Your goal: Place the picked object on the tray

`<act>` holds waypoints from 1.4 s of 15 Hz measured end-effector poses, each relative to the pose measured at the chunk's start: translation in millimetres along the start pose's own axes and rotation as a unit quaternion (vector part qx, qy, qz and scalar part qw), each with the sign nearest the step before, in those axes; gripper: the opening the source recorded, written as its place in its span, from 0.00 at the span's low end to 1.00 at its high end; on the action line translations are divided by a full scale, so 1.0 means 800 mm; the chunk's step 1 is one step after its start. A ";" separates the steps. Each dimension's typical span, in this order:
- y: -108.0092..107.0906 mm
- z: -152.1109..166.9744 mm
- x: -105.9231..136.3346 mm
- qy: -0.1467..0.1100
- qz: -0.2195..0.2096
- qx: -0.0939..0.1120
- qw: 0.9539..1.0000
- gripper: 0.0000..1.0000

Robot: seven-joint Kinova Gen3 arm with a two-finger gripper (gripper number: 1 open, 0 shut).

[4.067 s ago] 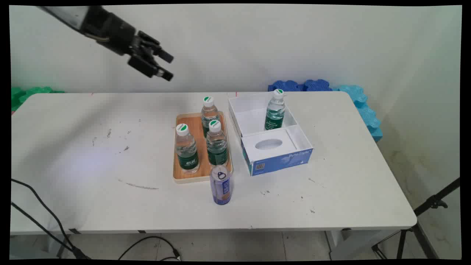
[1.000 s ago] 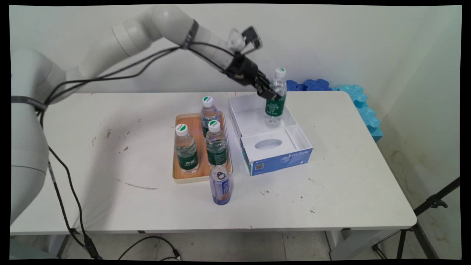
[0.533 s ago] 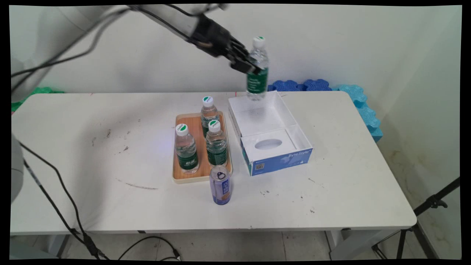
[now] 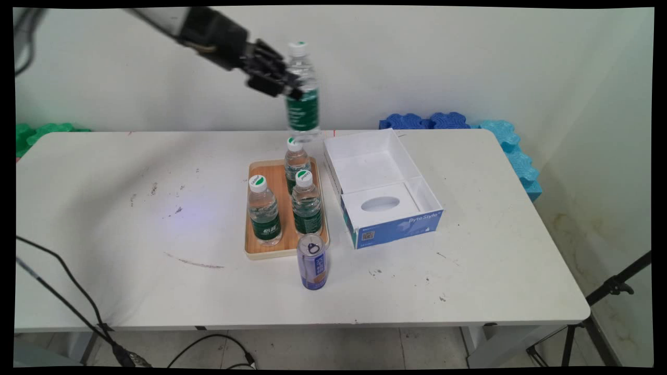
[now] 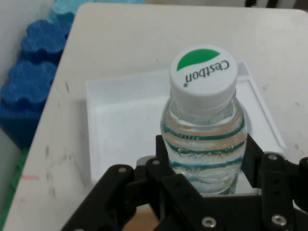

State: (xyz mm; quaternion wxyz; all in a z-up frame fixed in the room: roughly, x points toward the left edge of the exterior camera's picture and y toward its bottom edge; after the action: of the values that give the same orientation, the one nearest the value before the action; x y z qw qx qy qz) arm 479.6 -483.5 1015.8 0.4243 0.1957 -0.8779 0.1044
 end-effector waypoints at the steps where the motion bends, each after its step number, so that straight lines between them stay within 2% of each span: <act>1: 0.002 -0.011 -0.008 -0.001 -0.001 -0.002 1.000 0.00; 6: 0.009 -0.079 -0.061 0.001 -0.012 -0.007 1.000 0.00; 11: 0.013 -0.121 -0.120 -0.016 -0.010 -0.005 1.000 0.00; 16: 0.016 -0.116 -0.174 -0.017 -0.003 0.005 1.000 0.00; 21: 0.018 -0.085 -0.204 -0.020 -0.009 0.001 1.000 0.00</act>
State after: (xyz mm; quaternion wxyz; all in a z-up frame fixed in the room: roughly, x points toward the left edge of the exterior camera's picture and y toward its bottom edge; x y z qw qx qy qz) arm 613.1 -405.3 929.0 0.4073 0.2059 -0.8845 0.0972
